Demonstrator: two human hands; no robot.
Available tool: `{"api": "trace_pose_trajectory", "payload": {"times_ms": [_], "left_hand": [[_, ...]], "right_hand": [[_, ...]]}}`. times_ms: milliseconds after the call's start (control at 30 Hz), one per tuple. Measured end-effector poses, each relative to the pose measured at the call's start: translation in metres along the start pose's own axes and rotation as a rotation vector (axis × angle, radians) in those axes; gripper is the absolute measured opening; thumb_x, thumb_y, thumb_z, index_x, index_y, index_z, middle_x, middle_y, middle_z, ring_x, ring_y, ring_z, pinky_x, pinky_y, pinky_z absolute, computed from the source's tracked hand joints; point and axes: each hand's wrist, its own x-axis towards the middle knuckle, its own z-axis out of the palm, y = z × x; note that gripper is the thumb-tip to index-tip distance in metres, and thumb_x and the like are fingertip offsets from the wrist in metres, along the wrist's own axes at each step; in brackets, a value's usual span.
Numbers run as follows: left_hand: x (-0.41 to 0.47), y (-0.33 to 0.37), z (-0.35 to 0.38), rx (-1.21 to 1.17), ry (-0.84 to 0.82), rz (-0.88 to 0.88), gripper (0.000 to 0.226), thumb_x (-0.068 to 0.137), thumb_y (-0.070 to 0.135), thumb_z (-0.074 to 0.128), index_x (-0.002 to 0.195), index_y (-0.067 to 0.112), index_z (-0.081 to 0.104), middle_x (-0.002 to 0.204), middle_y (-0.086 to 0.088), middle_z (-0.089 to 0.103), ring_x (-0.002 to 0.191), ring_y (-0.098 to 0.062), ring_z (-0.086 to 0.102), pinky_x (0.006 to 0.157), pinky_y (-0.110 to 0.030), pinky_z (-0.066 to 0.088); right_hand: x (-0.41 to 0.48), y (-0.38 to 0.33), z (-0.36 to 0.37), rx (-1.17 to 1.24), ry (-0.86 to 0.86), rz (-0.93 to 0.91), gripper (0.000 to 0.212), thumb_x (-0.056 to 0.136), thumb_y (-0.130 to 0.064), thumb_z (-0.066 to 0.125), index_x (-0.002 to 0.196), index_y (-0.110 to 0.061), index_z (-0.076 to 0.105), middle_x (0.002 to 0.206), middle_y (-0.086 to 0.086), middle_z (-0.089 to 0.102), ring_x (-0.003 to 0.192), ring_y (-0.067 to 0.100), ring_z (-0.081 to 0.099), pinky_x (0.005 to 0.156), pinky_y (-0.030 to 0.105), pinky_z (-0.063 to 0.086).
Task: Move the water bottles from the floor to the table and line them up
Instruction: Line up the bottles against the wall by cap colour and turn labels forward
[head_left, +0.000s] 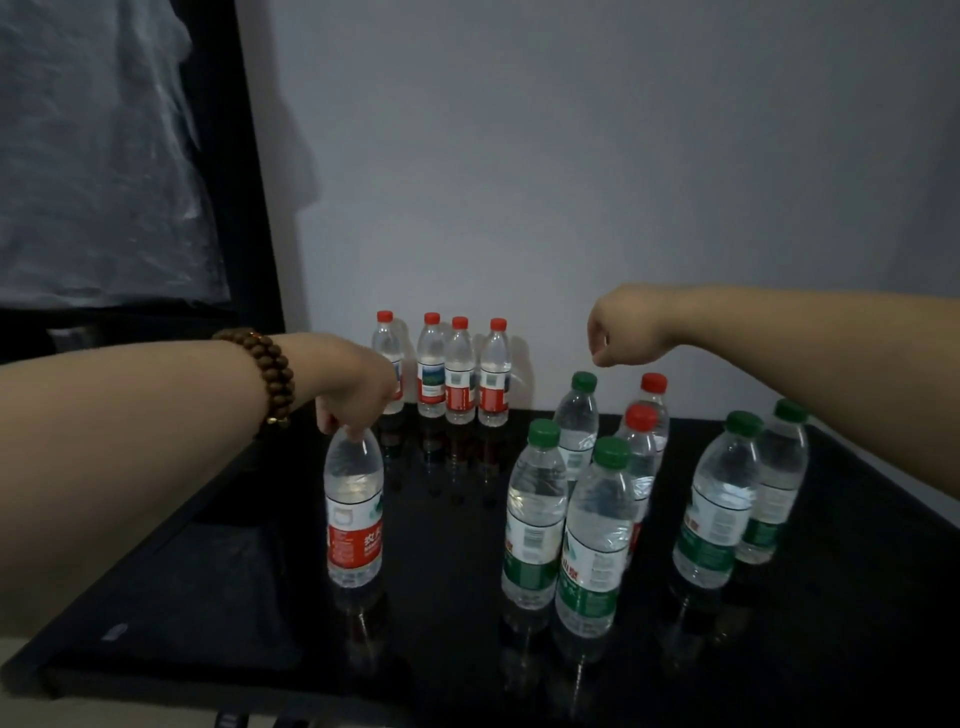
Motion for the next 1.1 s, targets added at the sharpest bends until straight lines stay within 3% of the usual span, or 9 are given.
{"api": "trace_pose_trajectory", "payload": {"times_ms": [167, 267, 433, 600, 733, 833, 1100], "left_hand": [[0.023, 0.004, -0.012, -0.086, 0.151, 0.108, 0.012, 0.094, 0.026, 0.072, 0.101, 0.018, 0.067, 0.085, 0.000, 0.070, 0.065, -0.010, 0.068, 0.064, -0.022, 0.054], [0.046, 0.016, -0.026, -0.122, 0.219, 0.139, 0.014, 0.092, 0.031, 0.075, 0.099, 0.022, 0.066, 0.093, 0.001, 0.071, 0.072, -0.010, 0.068, 0.064, -0.022, 0.050], [0.097, 0.045, -0.059, -0.184, 0.374, 0.196, 0.018, 0.088, 0.036, 0.078, 0.097, 0.026, 0.065, 0.100, 0.003, 0.067, 0.089, -0.015, 0.063, 0.075, -0.029, 0.049], [0.162, 0.078, -0.094, -0.254, 0.491, 0.250, 0.016, 0.092, 0.029, 0.074, 0.106, 0.022, 0.070, 0.110, 0.002, 0.067, 0.101, -0.019, 0.060, 0.088, -0.032, 0.049], [0.210, 0.100, -0.118, -0.301, 0.531, 0.282, 0.012, 0.094, 0.027, 0.072, 0.106, 0.024, 0.068, 0.112, 0.001, 0.066, 0.102, -0.019, 0.059, 0.087, -0.032, 0.049], [0.244, 0.117, -0.126, -0.302, 0.555, 0.298, 0.013, 0.095, 0.023, 0.071, 0.107, 0.023, 0.067, 0.116, -0.001, 0.066, 0.102, -0.019, 0.059, 0.084, -0.030, 0.048], [0.306, 0.139, -0.132, -0.283, 0.629, 0.343, 0.025, 0.098, 0.014, 0.065, 0.122, 0.018, 0.065, 0.125, -0.007, 0.063, 0.111, -0.024, 0.059, 0.090, -0.032, 0.048]], "right_hand": [[0.000, 0.027, 0.018, -0.099, -0.063, 0.092, 0.030, 0.102, -0.032, 0.059, 0.116, -0.010, 0.074, 0.112, 0.004, 0.074, 0.101, 0.022, 0.068, 0.096, 0.041, 0.056], [0.004, 0.042, 0.033, -0.113, -0.140, 0.126, 0.037, 0.102, -0.037, 0.060, 0.127, -0.012, 0.069, 0.122, 0.006, 0.070, 0.109, 0.024, 0.066, 0.100, 0.041, 0.054], [0.021, 0.066, 0.060, 0.129, -0.229, 0.104, 0.052, 0.100, -0.043, 0.062, 0.147, -0.020, 0.053, 0.142, 0.006, 0.060, 0.116, 0.027, 0.065, 0.103, 0.041, 0.053], [0.041, 0.087, 0.081, 0.094, -0.174, 0.051, 0.042, 0.099, -0.044, 0.063, 0.136, -0.023, 0.063, 0.130, -0.001, 0.066, 0.104, 0.016, 0.058, 0.088, 0.029, 0.043], [0.059, 0.101, 0.092, 0.259, -0.291, 0.042, 0.033, 0.097, -0.042, 0.069, 0.121, -0.021, 0.069, 0.102, 0.003, 0.076, 0.087, 0.018, 0.074, 0.081, 0.031, 0.059], [0.080, 0.111, 0.098, 0.238, -0.293, 0.023, 0.023, 0.097, -0.037, 0.070, 0.109, -0.018, 0.071, 0.084, 0.001, 0.076, 0.077, 0.017, 0.074, 0.075, 0.029, 0.059], [0.161, 0.132, 0.104, 0.121, -0.210, 0.045, 0.025, 0.101, -0.031, 0.062, 0.110, -0.010, 0.073, 0.104, 0.011, 0.076, 0.098, 0.031, 0.072, 0.089, 0.039, 0.056]]}}
